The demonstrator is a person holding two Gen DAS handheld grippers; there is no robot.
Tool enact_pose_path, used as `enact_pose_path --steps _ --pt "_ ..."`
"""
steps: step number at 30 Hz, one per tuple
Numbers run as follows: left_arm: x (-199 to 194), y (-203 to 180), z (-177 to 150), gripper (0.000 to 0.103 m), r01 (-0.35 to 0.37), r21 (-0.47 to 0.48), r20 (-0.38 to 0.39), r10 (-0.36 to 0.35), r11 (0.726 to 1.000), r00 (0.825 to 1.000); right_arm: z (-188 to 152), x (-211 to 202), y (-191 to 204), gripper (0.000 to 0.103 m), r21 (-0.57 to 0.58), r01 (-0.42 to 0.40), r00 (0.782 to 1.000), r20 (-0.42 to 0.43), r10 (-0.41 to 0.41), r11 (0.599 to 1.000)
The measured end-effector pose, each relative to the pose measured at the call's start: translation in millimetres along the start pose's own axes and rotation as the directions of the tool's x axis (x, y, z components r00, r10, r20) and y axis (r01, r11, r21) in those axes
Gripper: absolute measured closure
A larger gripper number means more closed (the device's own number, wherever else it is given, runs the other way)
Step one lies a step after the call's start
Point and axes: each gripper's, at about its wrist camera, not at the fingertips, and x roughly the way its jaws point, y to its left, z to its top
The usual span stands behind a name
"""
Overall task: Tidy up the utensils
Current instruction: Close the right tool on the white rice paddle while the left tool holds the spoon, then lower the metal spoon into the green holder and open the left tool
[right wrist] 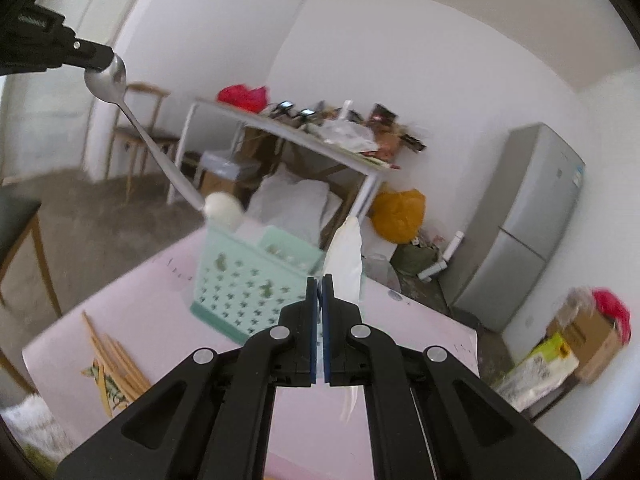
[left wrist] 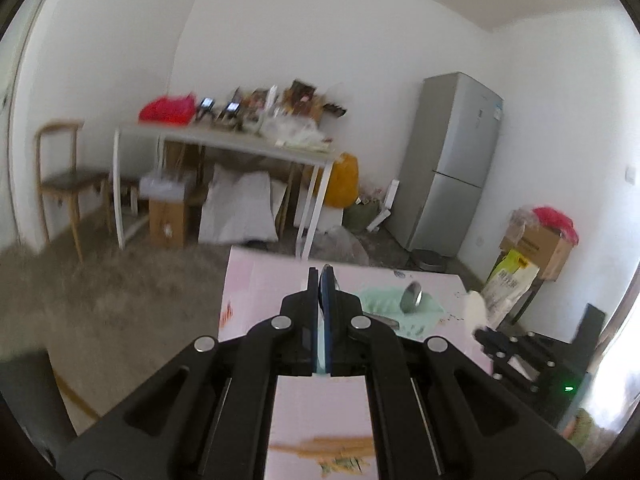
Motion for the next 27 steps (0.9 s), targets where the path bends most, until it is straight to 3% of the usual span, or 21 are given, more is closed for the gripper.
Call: enact_pose_path --steps 5,9,19,21,24,27 --pt "38.9 -33.3 22.9 0.102 -0.066 0.171 0.014 0.064 0.983 0.998 -1.7 -6.4 -32.0 0.101 0.118 0.025 0.999 0.018 -0.027 0.993" --pt "68.5 -50.7 27.0 0.102 -0.099 0.255 0.004 0.102 0.962 0.995 -4.7 -11.9 -50.1 0.101 0.168 0.038 0.999 0.029 -0.043 0.985" --pt "146.2 -75.2 5.3 0.102 -0.145 0.421 -0.127 0.217 0.895 0.968 -10.6 -4.2 -69.1 0.101 0.224 0.038 0.999 0.027 -0.045 0.974" --pt "154.6 -74.8 -0.9 0.102 -0.124 0.416 -0.157 0.206 0.901 0.966 -11.4 -2.1 -71.5 0.101 0.236 0.033 0.999 0.025 -0.040 0.971" --pt "163.2 -68.9 -4.5 0.100 -0.050 0.353 -0.205 0.129 0.934 0.970 -12.4 -0.7 -76.6 0.101 0.257 0.029 0.999 0.022 -0.036 0.966" --pt "161.4 -58.5 -3.1 0.088 0.025 0.229 -0.209 0.024 0.973 0.978 -10.4 0.5 -81.6 0.101 0.282 0.020 0.999 0.021 -0.027 0.959"
